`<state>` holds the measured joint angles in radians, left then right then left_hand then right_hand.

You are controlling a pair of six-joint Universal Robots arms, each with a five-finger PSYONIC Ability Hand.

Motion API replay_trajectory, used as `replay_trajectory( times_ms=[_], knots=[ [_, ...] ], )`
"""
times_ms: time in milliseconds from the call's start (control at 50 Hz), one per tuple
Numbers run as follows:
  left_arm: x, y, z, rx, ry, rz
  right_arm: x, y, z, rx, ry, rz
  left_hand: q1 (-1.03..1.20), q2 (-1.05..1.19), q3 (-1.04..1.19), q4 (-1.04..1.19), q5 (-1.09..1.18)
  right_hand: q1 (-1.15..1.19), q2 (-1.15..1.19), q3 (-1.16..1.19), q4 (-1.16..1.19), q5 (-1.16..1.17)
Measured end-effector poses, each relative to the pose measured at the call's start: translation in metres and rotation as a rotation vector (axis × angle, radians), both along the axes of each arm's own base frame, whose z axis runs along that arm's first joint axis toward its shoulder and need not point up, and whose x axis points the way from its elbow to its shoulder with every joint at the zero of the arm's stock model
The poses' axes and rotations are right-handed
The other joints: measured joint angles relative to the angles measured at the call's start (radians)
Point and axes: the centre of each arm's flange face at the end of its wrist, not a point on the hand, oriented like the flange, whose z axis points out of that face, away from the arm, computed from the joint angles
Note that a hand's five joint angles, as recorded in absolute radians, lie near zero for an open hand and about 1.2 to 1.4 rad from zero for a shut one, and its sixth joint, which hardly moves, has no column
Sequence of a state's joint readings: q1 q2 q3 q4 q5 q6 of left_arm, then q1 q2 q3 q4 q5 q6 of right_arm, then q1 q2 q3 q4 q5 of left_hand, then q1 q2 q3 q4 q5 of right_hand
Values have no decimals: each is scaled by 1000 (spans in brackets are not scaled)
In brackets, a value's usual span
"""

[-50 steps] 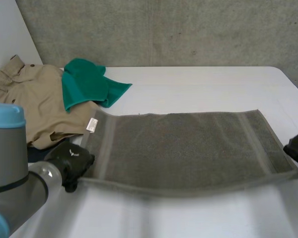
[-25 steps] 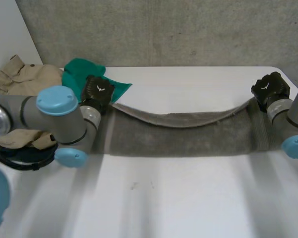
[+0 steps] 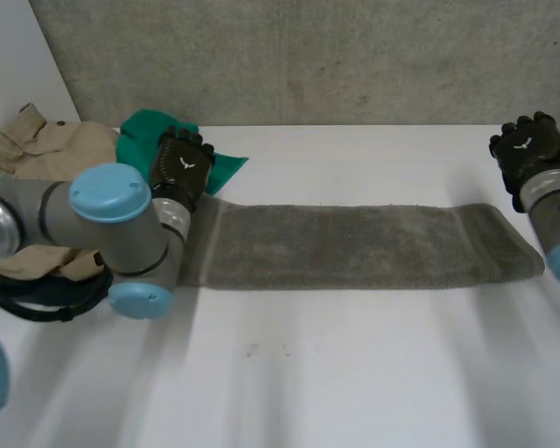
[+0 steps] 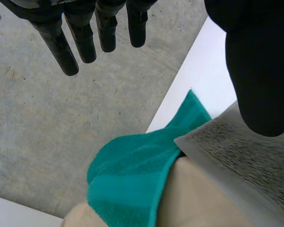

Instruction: Fold the laundry.

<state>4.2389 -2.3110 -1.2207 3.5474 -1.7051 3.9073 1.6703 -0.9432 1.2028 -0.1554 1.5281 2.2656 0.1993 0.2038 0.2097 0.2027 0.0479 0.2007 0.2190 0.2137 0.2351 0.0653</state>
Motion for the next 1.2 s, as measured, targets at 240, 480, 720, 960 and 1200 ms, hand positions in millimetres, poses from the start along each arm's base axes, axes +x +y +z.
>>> replay_trajectory(
  times_ms=[240,480,720,960,1200],
  knots=[
    [25,48,14,129,166,-6,-39,47,-13,387,-186,94,0,0,0,0,0,3,3,19,3,5],
    [30,66,7,186,204,-11,-54,33,-68,433,-189,72,0,0,0,0,0,299,304,319,296,280],
    [31,67,16,163,205,-12,-110,-3,-55,229,-149,-121,0,0,0,0,0,767,959,969,953,907],
    [40,76,36,127,226,-9,-126,-12,5,-13,71,-152,0,0,0,0,0,774,959,969,953,920],
    [40,80,37,127,233,-11,114,87,9,-149,65,631,0,0,0,0,0,779,959,976,953,921]
  ],
)
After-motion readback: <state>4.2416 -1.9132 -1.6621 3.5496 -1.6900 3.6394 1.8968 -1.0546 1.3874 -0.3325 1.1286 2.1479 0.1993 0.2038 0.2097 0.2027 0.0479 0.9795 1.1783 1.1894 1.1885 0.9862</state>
